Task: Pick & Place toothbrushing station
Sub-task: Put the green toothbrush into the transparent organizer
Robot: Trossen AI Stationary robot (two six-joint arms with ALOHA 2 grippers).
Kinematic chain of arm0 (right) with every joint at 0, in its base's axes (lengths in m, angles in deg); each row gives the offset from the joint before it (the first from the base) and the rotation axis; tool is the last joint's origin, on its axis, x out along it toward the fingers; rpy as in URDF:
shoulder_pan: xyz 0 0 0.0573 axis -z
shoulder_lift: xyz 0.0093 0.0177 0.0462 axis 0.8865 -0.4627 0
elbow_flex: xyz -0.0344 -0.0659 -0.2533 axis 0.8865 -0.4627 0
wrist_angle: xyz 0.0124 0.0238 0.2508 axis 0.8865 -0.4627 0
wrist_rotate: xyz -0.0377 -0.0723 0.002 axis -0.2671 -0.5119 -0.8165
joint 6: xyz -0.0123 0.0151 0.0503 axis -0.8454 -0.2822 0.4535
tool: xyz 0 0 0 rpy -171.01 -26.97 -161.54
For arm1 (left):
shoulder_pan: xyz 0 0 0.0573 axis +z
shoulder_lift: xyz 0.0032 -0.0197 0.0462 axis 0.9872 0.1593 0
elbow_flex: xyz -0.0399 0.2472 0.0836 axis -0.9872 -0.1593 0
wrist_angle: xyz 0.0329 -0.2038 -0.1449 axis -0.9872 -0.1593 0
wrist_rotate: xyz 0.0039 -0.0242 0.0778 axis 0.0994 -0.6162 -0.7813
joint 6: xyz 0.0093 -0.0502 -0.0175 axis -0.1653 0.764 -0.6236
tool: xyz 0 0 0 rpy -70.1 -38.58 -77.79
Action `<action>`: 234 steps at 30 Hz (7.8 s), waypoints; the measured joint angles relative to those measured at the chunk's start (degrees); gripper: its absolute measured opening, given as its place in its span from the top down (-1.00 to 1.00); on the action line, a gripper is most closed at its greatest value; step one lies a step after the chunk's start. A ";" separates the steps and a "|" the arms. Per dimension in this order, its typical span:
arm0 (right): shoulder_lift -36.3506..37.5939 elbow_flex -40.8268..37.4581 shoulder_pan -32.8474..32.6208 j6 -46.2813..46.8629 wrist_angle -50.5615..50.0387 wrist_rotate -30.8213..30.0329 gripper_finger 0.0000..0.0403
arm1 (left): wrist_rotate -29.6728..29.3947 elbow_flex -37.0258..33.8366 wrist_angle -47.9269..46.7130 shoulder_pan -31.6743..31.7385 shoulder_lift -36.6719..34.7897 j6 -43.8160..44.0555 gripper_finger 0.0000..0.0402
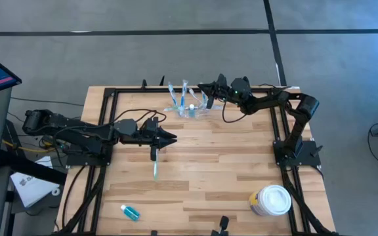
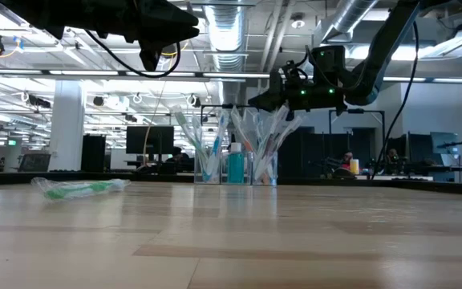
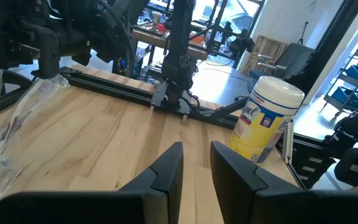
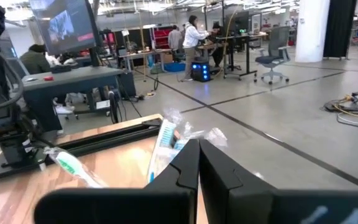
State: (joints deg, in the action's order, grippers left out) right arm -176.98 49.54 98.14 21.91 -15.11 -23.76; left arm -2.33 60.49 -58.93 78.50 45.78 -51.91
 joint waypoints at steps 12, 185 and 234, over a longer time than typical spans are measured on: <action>-0.04 0.00 -0.06 -0.39 -1.86 -1.08 1.00 | 0.02 0.00 0.00 -0.01 0.01 0.02 0.62; 21.49 -0.04 -31.78 -6.80 -49.75 -4.14 0.33 | -17.27 -0.15 -32.30 -17.84 11.36 52.43 0.97; 21.49 -0.04 -34.63 -4.70 -36.24 -4.00 0.42 | -27.15 8.74 31.22 -12.35 31.59 -9.60 0.96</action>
State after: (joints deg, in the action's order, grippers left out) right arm -155.49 49.50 63.50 17.21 -51.35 -27.77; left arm -29.48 69.23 -27.71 66.14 77.37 -61.50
